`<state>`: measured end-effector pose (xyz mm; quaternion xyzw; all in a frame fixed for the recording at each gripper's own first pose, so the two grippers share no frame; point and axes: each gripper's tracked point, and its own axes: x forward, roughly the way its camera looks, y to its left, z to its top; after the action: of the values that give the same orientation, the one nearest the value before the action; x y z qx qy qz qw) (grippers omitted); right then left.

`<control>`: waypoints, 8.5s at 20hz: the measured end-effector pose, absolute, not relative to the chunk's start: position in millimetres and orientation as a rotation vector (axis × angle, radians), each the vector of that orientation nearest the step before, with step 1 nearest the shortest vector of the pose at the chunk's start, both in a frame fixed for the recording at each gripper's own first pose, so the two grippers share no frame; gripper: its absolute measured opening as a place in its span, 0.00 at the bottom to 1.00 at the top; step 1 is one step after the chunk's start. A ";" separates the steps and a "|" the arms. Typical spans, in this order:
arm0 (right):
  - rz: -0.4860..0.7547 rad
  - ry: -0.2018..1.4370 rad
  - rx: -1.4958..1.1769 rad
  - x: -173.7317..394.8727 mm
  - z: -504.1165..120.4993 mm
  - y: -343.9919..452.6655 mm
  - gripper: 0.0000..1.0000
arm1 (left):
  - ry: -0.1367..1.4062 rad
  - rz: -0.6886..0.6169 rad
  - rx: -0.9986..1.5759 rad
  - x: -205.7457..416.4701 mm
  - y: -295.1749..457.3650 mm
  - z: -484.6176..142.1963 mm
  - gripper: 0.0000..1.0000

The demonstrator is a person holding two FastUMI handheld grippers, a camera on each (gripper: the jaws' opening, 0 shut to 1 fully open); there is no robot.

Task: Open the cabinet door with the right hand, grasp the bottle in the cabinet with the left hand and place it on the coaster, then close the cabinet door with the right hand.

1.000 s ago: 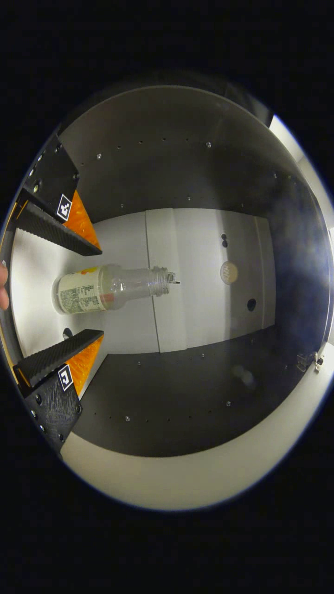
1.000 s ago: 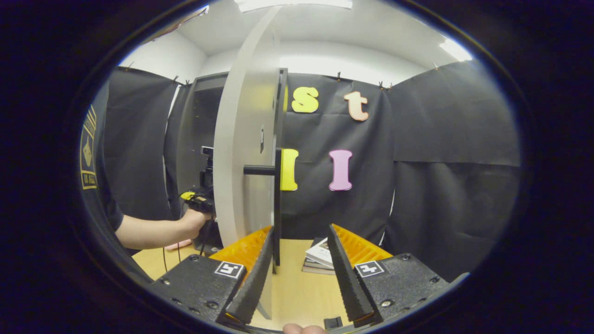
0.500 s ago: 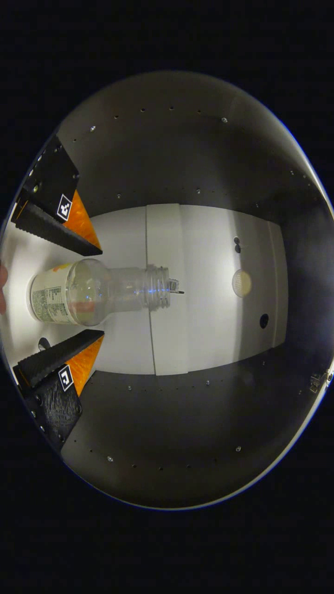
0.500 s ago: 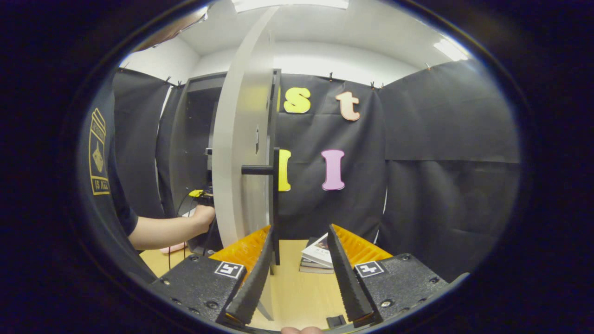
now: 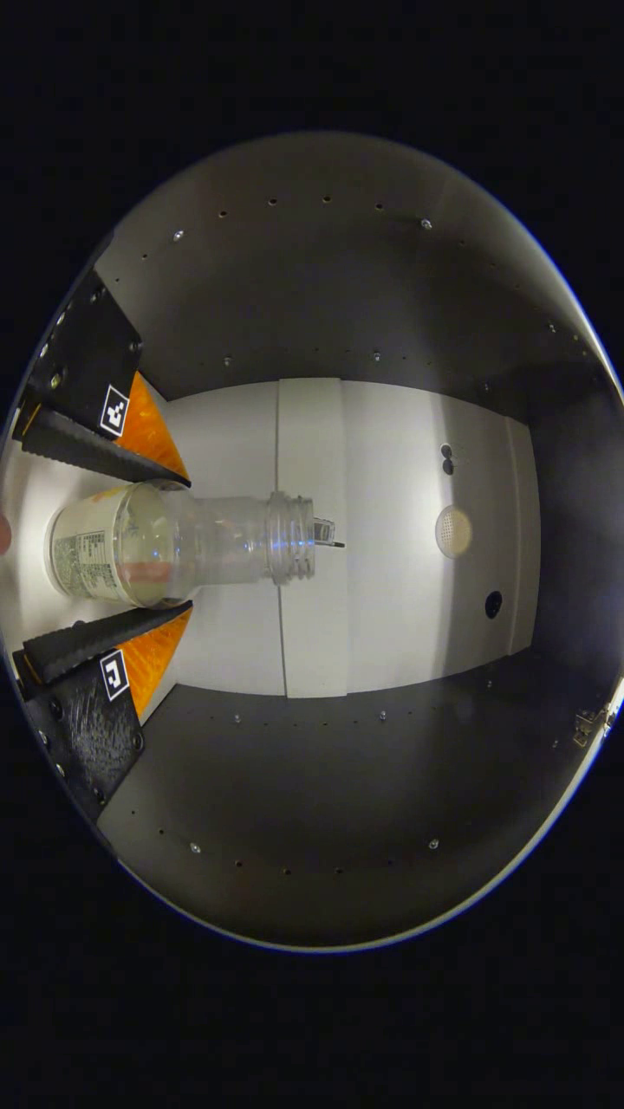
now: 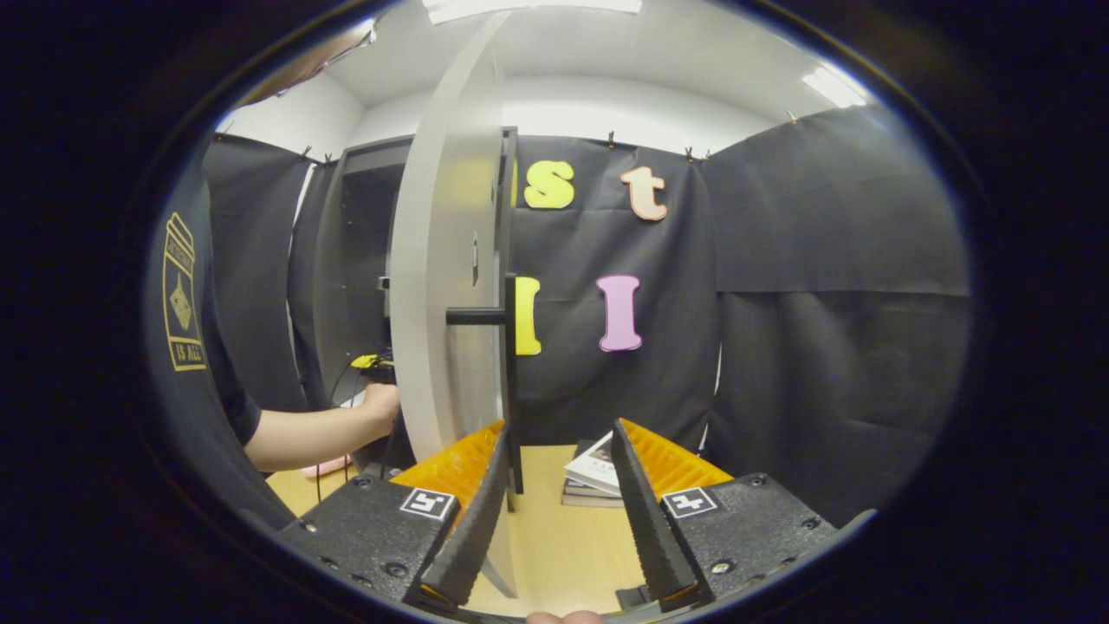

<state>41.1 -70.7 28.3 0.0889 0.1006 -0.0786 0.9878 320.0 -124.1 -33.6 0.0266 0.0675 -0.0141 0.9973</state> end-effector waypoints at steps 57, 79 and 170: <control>0.200 0.886 0.009 -52.0 -259.6 44.6 1.00 | 0.164 0.483 0.090 -94.1 139.2 -277.8 0.75; 0.282 0.870 -0.015 -39.5 -254.1 53.5 1.00 | 0.191 0.523 0.012 -109.2 141.4 -258.9 0.95; 0.500 0.235 0.280 222.1 4.5 148.9 0.96 | 0.175 0.118 0.175 -43.8 41.6 -1.8 0.95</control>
<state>222.1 148.9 4.5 0.1376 0.1157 0.2460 0.9525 -43.8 41.6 -1.8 0.0874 0.0870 0.0589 0.9906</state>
